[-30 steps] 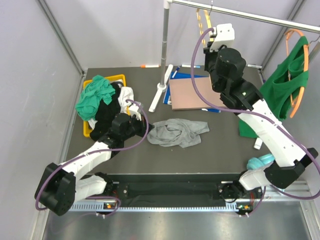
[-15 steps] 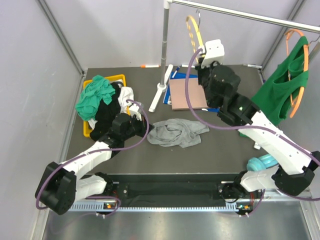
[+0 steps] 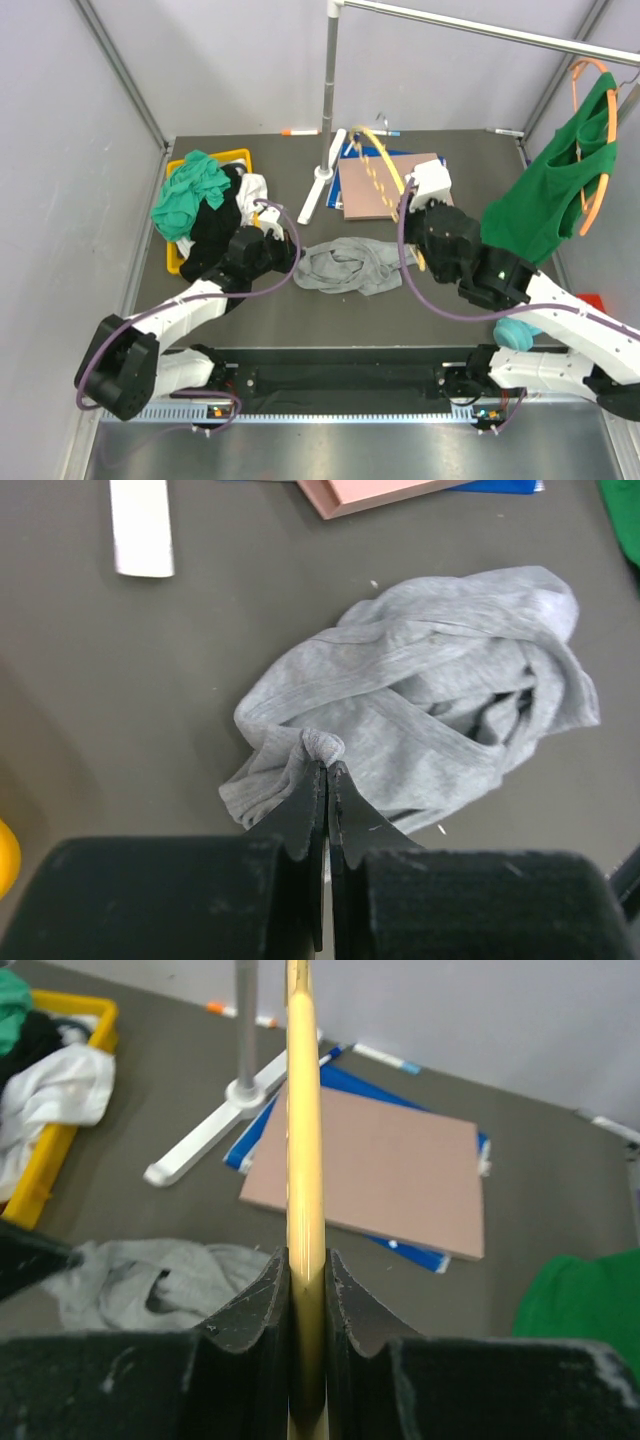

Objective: Place the tank top on the hanger

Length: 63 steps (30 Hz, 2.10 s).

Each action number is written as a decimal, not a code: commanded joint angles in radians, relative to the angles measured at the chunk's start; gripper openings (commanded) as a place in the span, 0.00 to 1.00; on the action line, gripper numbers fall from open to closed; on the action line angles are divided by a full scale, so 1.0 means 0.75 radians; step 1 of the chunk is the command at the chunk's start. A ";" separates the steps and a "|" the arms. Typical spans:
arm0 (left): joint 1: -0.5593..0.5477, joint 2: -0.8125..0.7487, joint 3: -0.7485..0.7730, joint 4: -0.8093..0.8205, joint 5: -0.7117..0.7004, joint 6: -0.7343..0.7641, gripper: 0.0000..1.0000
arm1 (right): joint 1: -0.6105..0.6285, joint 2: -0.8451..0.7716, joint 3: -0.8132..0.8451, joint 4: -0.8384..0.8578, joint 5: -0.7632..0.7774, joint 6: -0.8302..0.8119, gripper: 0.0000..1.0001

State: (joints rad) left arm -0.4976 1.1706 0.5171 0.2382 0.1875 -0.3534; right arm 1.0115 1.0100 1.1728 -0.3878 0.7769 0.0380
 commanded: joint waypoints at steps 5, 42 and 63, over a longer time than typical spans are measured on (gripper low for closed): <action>0.009 0.137 0.110 0.163 -0.221 -0.073 0.00 | 0.026 -0.260 -0.236 -0.078 -0.463 0.215 0.00; 0.436 -0.010 0.094 0.124 0.186 -0.010 0.00 | 0.026 -0.436 -0.288 -0.203 -0.805 0.177 0.00; 0.439 -0.090 0.125 -0.003 0.186 0.054 0.00 | 0.028 -0.441 -0.275 -0.150 -0.837 0.152 0.00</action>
State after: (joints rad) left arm -0.1764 1.1339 0.5850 0.2218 0.3206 -0.3264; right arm 1.0203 0.6899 0.9424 -0.6125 0.1658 0.1577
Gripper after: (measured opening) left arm 0.013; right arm 0.125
